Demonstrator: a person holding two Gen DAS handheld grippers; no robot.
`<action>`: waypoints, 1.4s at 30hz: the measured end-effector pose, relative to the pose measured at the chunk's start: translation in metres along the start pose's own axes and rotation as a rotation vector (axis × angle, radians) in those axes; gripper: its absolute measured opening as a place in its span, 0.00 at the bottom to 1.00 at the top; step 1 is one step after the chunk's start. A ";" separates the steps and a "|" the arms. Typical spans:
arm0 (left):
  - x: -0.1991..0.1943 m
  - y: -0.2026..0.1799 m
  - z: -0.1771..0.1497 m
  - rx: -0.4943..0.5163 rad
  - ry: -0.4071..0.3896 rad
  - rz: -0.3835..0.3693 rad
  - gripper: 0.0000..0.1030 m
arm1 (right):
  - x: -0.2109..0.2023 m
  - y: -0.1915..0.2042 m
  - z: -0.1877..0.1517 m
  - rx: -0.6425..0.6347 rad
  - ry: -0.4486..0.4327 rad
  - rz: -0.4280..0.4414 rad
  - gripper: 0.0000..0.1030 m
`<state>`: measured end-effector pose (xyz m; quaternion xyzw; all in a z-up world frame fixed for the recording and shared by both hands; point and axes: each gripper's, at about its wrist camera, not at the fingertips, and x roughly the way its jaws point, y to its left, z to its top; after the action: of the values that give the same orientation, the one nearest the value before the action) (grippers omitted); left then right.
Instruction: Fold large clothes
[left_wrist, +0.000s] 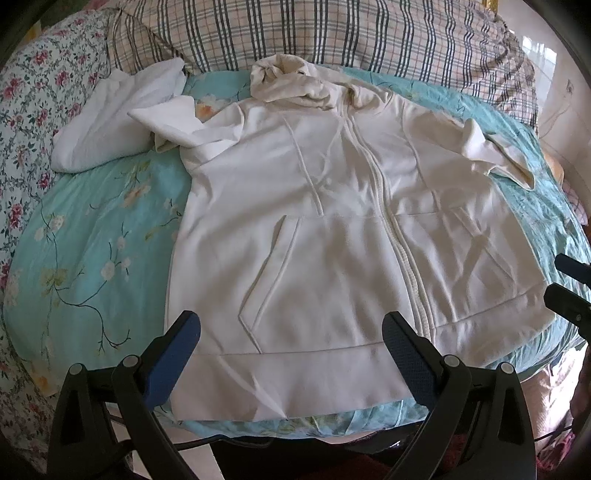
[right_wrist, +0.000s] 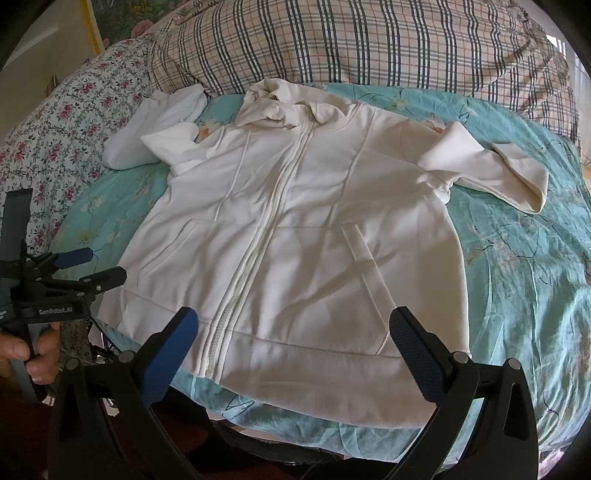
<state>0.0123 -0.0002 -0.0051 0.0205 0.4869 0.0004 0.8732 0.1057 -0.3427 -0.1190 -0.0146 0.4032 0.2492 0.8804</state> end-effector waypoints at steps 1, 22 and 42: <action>0.001 0.000 0.001 -0.002 0.015 0.002 0.96 | 0.000 0.000 0.000 0.003 0.012 -0.001 1.00; 0.056 0.000 0.051 0.053 0.081 0.097 0.96 | 0.021 -0.155 0.085 0.200 -0.222 -0.150 0.76; 0.133 -0.038 0.117 0.036 0.122 0.026 0.97 | 0.138 -0.382 0.222 0.333 -0.133 -0.441 0.08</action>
<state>0.1815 -0.0394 -0.0582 0.0427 0.5389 0.0043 0.8412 0.5096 -0.5680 -0.1348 0.0594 0.3671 -0.0177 0.9281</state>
